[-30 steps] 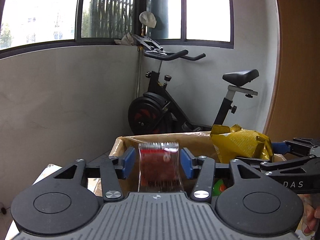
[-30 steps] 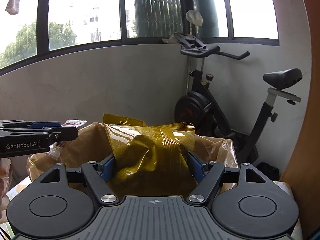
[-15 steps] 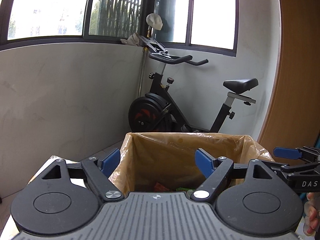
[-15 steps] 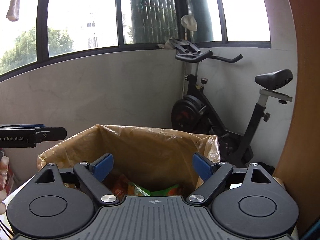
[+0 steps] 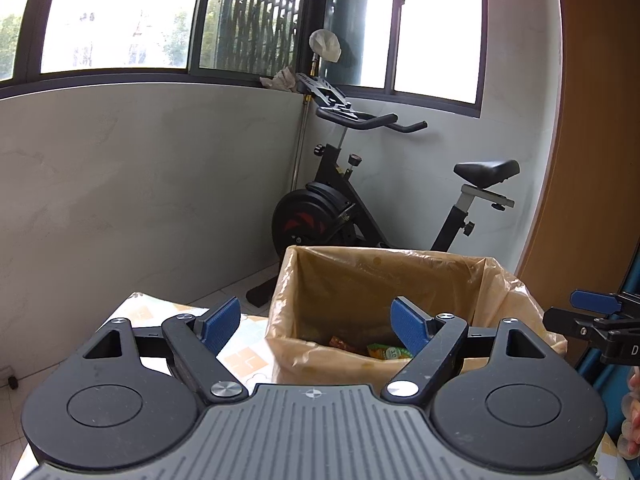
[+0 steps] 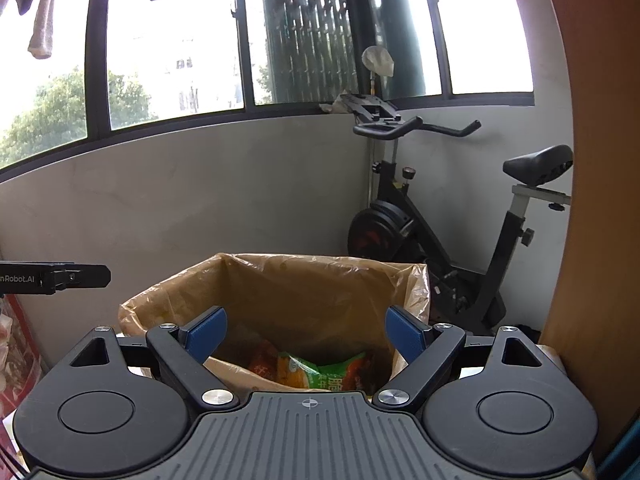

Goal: Organize snacks
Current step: 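Withdraw both tools from the box back toward the snack pile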

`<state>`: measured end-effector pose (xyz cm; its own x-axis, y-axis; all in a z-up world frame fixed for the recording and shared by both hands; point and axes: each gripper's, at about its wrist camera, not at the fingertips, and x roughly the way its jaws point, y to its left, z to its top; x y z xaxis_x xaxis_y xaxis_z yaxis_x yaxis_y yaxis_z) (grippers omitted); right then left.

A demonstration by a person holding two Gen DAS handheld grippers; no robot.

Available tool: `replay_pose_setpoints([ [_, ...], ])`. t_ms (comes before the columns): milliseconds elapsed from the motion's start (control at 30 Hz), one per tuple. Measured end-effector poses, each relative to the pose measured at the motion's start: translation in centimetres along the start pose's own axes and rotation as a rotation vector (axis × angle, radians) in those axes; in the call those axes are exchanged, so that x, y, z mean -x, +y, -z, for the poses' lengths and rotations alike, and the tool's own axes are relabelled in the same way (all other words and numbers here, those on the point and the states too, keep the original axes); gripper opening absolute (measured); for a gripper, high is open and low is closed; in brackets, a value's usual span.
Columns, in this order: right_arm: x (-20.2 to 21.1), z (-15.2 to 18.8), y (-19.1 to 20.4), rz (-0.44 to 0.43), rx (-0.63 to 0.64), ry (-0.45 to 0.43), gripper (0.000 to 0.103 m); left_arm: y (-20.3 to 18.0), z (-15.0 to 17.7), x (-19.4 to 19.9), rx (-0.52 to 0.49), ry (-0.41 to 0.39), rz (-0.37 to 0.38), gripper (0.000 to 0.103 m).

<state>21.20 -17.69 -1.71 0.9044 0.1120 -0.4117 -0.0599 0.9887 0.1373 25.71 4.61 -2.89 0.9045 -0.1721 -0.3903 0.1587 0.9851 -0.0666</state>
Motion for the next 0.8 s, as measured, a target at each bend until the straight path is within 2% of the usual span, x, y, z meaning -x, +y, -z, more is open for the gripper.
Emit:
replay_pose_setpoints([
  [500, 2.9, 4.2, 0.4, -0.010, 0.011, -0.018, 0.084, 1.9, 3.5, 3.1, -0.008, -0.028, -0.035, 0.084],
  [800, 3.1, 8.4, -0.4, 0.005, -0.020, 0.027, 0.084, 3.4, 7.4, 3.3, 0.038, 0.012, -0.059, 0.084],
])
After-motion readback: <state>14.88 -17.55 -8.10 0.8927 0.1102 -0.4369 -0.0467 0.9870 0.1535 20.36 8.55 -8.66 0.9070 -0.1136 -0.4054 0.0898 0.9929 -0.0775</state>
